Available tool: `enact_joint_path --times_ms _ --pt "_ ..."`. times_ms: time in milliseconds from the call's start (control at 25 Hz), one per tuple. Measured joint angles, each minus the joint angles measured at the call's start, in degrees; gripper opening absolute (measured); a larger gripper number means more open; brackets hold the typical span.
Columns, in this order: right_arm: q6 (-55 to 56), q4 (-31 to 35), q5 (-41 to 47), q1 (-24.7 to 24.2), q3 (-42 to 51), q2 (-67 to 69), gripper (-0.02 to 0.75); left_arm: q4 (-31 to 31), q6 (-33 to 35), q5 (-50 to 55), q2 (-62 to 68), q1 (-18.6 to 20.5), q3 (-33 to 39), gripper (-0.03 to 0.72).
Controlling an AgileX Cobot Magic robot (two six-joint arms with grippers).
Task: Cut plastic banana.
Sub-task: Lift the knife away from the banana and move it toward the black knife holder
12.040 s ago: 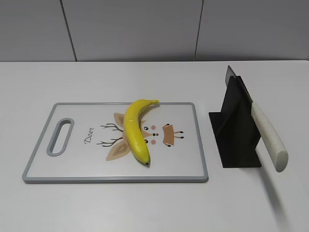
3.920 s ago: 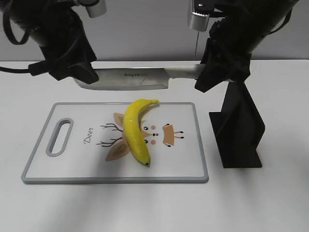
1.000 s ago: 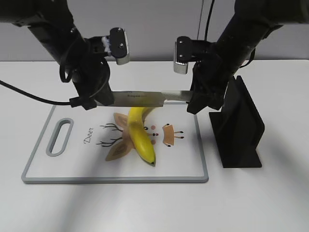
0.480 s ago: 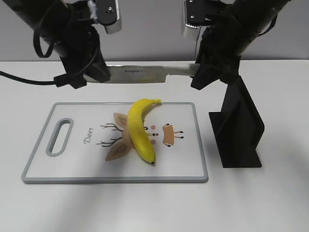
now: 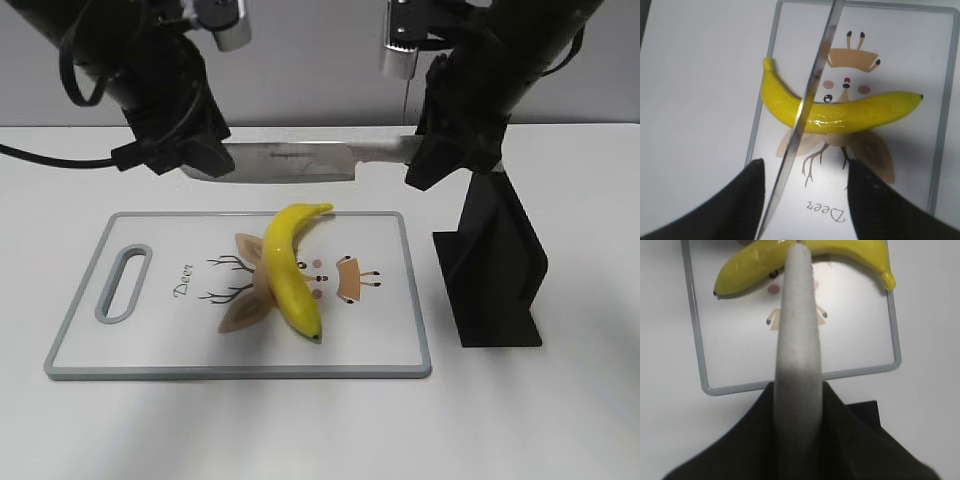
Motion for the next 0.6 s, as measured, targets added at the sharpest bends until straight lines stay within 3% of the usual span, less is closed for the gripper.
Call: enact_joint_path --times_ms 120,280,440,600 --pt "3.9 -2.4 0.5 0.0 0.0 -0.2 0.179 -0.5 0.0 -0.6 -2.2 0.0 0.0 0.59" --pt "9.4 -3.4 1.9 0.0 0.0 -2.2 0.179 -0.4 -2.8 -2.3 -6.2 0.0 0.0 0.62" --pt "15.6 -5.9 5.0 0.0 0.0 -5.7 0.179 2.1 -12.9 -2.8 -10.6 0.8 0.0 0.618" --pt "21.8 -6.2 5.0 0.0 0.0 -9.8 0.179 8.8 -25.8 -2.7 -13.7 2.5 0.0 0.605"
